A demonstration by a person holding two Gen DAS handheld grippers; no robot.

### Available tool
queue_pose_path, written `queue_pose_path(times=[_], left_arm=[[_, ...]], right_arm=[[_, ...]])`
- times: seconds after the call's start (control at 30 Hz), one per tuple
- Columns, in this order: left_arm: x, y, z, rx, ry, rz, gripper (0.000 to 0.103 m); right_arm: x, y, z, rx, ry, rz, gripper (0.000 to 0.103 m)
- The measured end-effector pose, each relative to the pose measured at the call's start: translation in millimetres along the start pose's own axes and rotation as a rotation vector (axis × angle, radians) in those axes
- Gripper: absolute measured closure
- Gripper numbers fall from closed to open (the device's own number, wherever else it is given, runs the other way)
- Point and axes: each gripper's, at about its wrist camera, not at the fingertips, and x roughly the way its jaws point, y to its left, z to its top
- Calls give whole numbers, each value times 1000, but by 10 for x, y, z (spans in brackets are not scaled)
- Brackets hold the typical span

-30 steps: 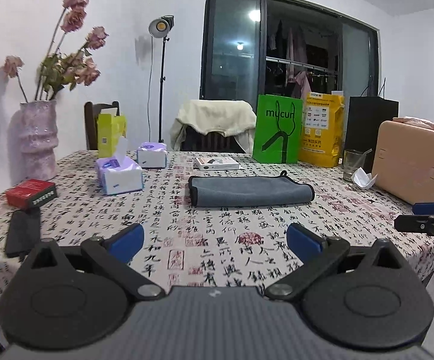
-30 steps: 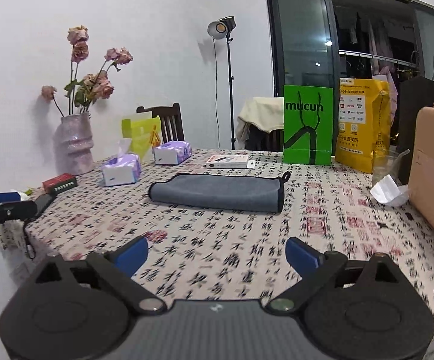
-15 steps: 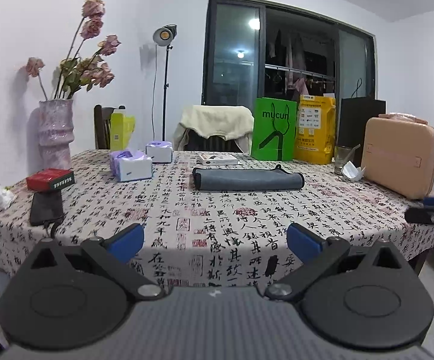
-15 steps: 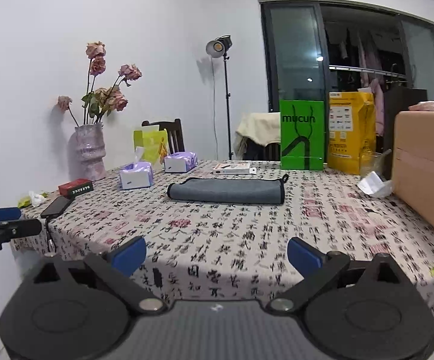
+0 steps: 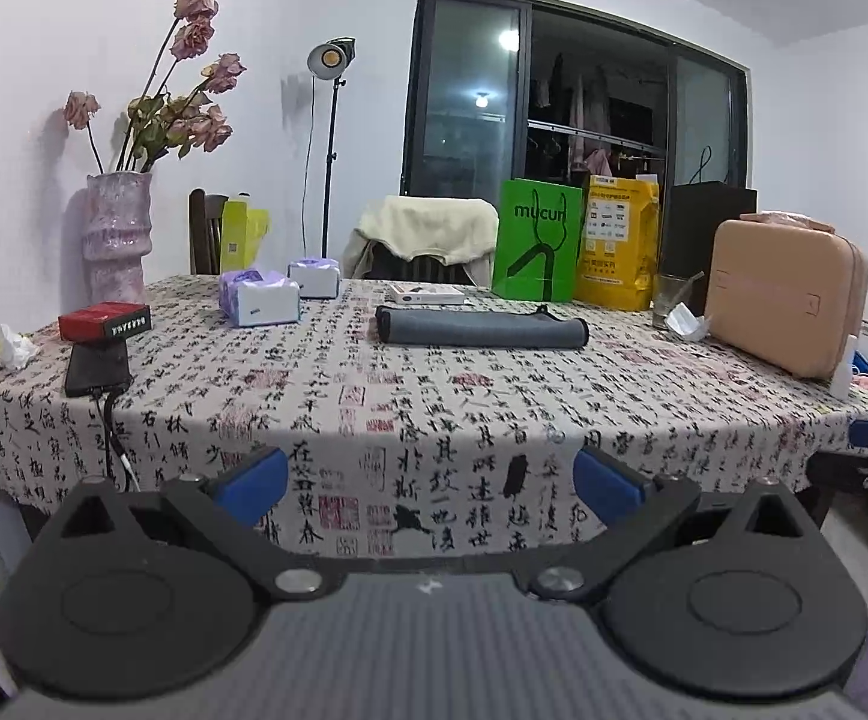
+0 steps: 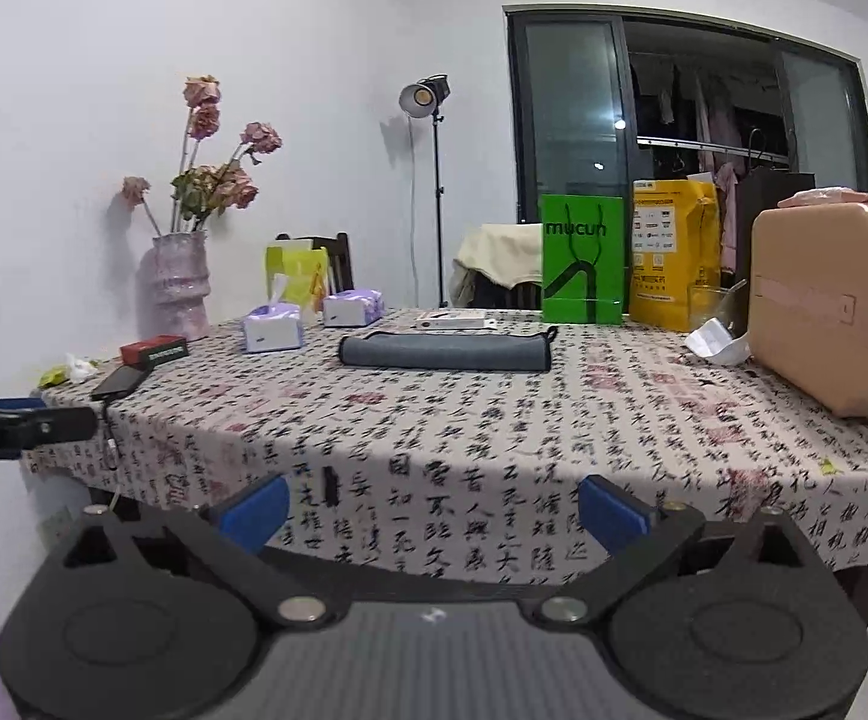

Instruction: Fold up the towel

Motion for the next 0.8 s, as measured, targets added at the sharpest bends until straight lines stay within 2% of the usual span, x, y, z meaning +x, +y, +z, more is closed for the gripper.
queue_pose_path(times=[0.33,0.8], left_arm=[[-172,-108,-140,44,-6,-21,0],[-286,-119,-198,50,-9,-26,0]], right_arm=[[-121,333,-134,-56,13,51,0],[-245,338,-204,-15,26,46,0]])
